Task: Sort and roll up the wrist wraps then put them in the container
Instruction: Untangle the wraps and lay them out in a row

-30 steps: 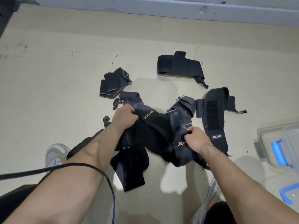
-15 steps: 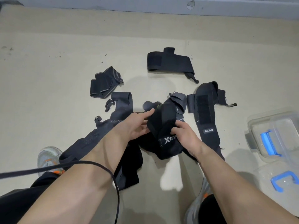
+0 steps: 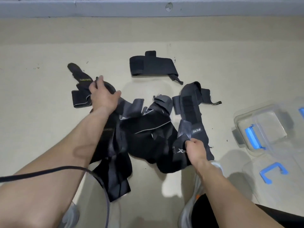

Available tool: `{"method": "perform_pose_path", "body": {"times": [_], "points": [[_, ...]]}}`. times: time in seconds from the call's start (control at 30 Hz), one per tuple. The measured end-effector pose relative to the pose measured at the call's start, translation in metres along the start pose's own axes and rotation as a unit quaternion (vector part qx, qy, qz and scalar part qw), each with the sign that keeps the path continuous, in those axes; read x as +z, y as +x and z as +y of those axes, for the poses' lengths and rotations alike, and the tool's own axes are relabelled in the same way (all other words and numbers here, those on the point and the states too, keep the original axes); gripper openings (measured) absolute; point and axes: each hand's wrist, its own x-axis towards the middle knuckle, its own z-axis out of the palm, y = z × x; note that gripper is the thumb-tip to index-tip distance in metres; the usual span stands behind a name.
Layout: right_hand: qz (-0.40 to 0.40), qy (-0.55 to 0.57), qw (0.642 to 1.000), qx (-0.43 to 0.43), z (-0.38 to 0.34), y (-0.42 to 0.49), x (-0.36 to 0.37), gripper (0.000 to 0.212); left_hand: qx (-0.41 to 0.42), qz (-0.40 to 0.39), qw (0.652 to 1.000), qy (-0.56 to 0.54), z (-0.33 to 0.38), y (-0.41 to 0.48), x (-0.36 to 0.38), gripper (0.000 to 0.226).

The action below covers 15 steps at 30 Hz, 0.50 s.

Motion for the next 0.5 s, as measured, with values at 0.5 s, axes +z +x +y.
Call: {"method": "perform_pose_path", "body": {"times": [0.5], "points": [[-0.004, 0.084, 0.992, -0.095, -0.033, 0.031, 0.018, 0.033, -0.102, -0.201, 0.96, -0.165, 0.046, -0.038, 0.133, 0.037]]}}
